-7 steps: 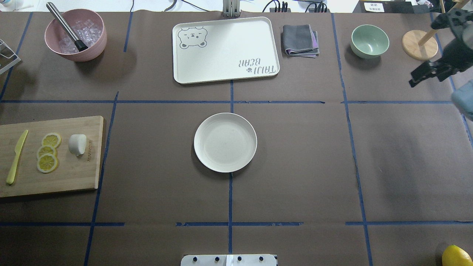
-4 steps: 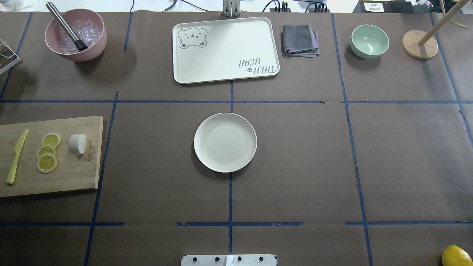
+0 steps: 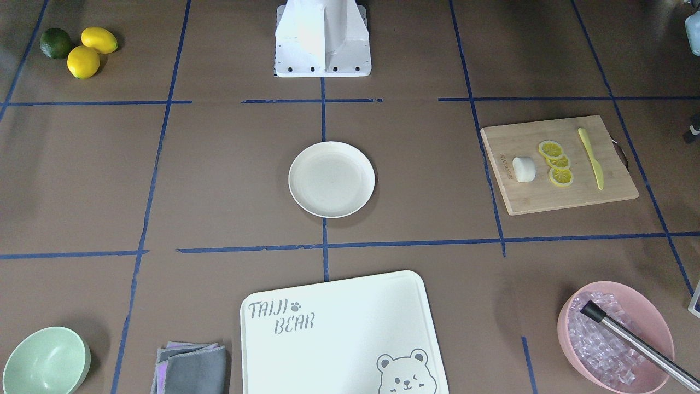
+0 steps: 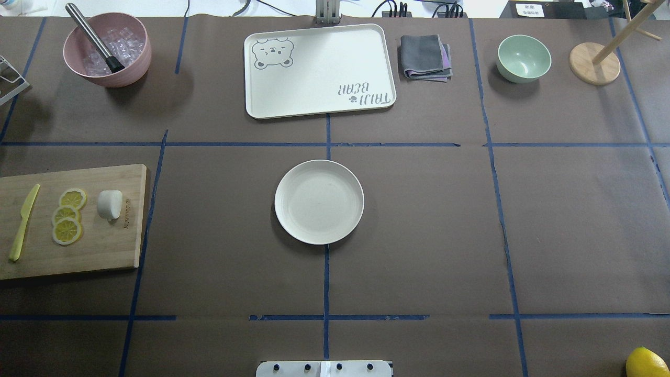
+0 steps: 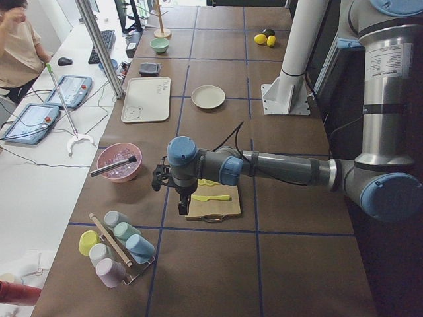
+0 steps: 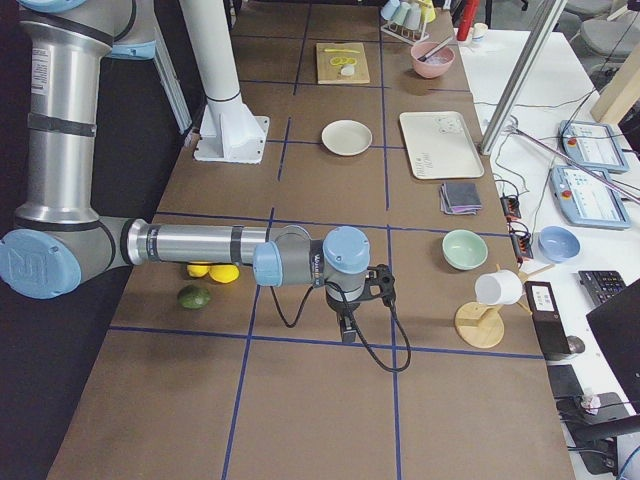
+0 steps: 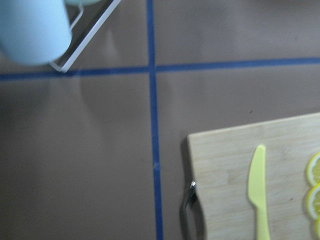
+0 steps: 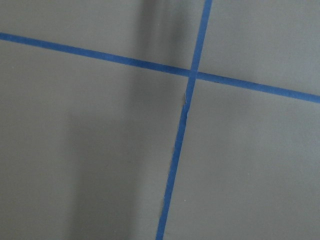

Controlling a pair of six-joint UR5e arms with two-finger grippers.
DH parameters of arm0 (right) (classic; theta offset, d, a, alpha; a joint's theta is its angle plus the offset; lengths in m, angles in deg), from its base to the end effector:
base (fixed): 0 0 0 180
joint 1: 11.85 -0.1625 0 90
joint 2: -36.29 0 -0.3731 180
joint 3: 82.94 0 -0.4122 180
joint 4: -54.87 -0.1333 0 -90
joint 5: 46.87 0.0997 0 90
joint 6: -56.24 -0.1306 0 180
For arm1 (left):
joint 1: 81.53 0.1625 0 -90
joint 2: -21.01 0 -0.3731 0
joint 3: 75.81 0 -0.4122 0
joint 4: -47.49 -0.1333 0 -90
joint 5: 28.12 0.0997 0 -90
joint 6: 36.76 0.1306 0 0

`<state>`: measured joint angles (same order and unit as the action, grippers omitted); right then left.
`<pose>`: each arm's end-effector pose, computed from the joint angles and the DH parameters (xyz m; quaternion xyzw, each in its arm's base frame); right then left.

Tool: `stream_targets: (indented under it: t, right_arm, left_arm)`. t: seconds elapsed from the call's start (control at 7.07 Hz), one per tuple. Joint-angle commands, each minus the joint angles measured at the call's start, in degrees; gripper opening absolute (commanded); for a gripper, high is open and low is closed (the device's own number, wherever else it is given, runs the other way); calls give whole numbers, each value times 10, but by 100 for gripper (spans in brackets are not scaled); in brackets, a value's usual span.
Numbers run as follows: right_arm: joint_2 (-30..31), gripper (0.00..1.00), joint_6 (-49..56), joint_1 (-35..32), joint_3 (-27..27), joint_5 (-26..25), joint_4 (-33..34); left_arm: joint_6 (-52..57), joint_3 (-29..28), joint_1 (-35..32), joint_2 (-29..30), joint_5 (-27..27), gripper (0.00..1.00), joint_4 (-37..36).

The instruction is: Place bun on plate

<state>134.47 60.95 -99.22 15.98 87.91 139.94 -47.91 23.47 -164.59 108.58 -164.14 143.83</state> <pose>0.0198 -0.4689 0.6089 0.0526 -0.3796 -0.0779 0.9204 0.0227 -0.5122 0.5516 0.0434 0.4001 0.0113 0.9154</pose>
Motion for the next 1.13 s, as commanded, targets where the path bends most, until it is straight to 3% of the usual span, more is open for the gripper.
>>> stream_targets:
  t: [0.0,0.14,0.28,0.57,0.71,0.99]
  right_arm:
    - [0,100,-12,0,2,0,-1]
    - [0,100,-12,0,2,0,-2]
    - [2,100,-12,0,3,1,-2]
    - [3,100,-12,0,3,1,-3]
    - [3,100,-12,0,4,1,-3]
    - [3,100,-13,0,2,1,-4]
  left_arm:
    - [-55,11,28,17,-8,100,54]
    - [-65,4,97,16,-10,100,147]
    - [-148,1,141,21,1,100,157]
    - [-318,35,244,23,87,100,158]
    - [-379,39,281,26,93,100,163]
    - [-438,34,346,31,154,100,189]
